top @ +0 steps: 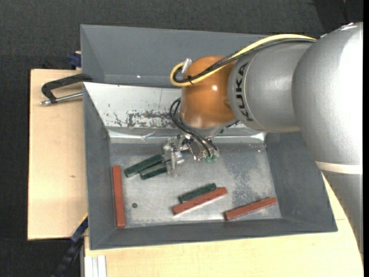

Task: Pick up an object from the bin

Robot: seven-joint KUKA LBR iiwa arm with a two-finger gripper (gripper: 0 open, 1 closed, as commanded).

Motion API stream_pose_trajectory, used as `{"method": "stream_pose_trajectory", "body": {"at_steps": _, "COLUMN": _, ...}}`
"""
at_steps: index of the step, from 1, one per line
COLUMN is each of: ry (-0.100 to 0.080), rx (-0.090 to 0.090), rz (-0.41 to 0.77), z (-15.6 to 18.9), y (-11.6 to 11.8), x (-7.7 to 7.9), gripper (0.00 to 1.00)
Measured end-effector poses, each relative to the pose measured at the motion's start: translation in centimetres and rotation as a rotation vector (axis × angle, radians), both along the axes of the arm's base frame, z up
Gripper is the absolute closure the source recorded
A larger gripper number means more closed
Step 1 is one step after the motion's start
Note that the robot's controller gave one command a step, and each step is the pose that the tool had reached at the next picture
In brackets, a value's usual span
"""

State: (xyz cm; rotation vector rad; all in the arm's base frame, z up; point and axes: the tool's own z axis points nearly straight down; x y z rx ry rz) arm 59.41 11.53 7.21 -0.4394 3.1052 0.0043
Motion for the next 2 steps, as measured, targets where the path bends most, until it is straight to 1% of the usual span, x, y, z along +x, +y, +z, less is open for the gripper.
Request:
{"method": "stream_pose_trajectory", "body": {"at_steps": 1, "ry": 0.000, "rx": 0.000, "rz": 0.000, "z": 0.0, "y": 0.0, "x": 0.0, "gripper": 1.00}}
{"method": "stream_pose_trajectory", "body": {"at_steps": 2, "ry": -0.003, "rx": -0.005, "rz": 0.140, "z": 0.0, "y": 1.7, "x": -2.5, "gripper": 1.00}}
